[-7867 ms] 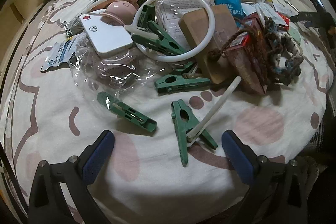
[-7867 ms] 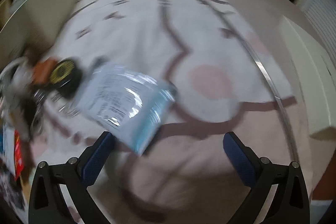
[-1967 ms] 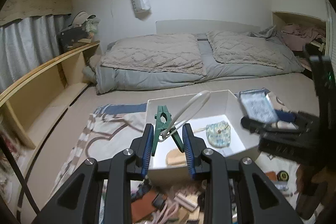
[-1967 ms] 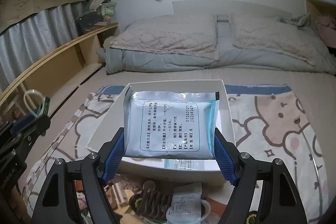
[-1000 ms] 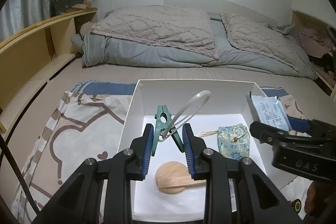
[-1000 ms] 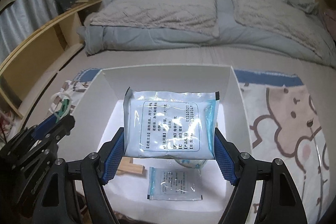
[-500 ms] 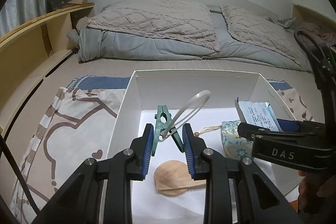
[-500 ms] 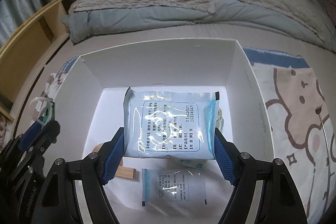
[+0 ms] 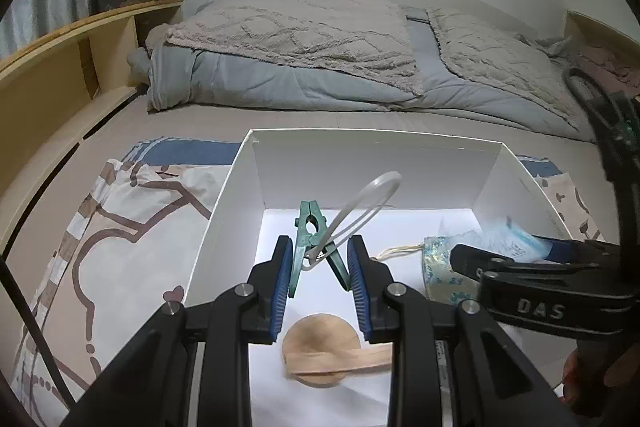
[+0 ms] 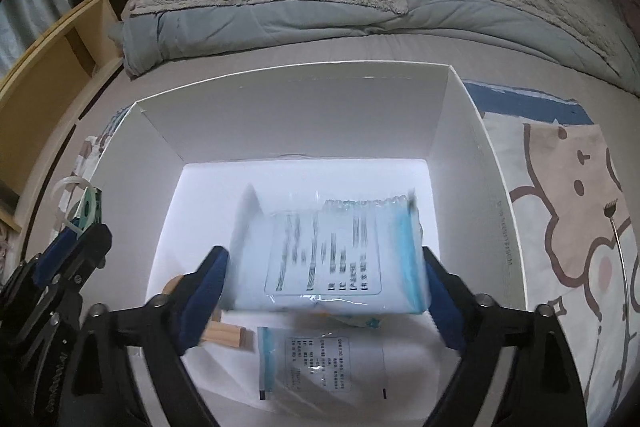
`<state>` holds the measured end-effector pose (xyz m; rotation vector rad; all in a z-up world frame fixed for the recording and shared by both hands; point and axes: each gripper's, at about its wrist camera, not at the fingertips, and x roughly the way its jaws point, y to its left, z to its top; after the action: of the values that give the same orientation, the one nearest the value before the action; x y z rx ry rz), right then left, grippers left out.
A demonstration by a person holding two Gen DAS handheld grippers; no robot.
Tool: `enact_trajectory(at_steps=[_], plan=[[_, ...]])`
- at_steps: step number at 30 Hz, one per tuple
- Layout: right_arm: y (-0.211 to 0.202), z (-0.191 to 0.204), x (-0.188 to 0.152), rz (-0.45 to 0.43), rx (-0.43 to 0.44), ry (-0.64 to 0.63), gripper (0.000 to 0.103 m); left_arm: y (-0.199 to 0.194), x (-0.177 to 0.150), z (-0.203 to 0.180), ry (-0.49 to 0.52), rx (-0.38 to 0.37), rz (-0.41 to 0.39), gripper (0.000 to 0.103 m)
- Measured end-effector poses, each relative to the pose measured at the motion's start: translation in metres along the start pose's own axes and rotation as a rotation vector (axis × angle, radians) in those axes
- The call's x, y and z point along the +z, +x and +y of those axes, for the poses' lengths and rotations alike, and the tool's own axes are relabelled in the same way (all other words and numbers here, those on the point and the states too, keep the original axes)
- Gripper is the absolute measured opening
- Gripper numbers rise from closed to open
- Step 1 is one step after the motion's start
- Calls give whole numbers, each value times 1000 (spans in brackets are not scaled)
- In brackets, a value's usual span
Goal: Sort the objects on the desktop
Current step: 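Open the left tool to drop the clothespin while the right tool releases the packet into the box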
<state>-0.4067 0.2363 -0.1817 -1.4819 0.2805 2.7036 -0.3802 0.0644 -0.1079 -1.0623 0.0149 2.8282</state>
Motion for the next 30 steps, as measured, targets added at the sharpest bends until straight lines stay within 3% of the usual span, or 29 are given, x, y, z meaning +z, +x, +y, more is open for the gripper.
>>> enact_trajectory(at_steps=[11, 22, 30], plan=[[-24, -5, 6, -48, 3, -14, 95, 5, 2, 0, -29, -12, 17, 28], [-61, -18, 13, -164, 5, 20, 95, 11, 2, -30, -24, -84, 56, 28], [-63, -30, 9, -162, 10, 35, 96, 15, 0, -47, -15, -104, 71, 28]])
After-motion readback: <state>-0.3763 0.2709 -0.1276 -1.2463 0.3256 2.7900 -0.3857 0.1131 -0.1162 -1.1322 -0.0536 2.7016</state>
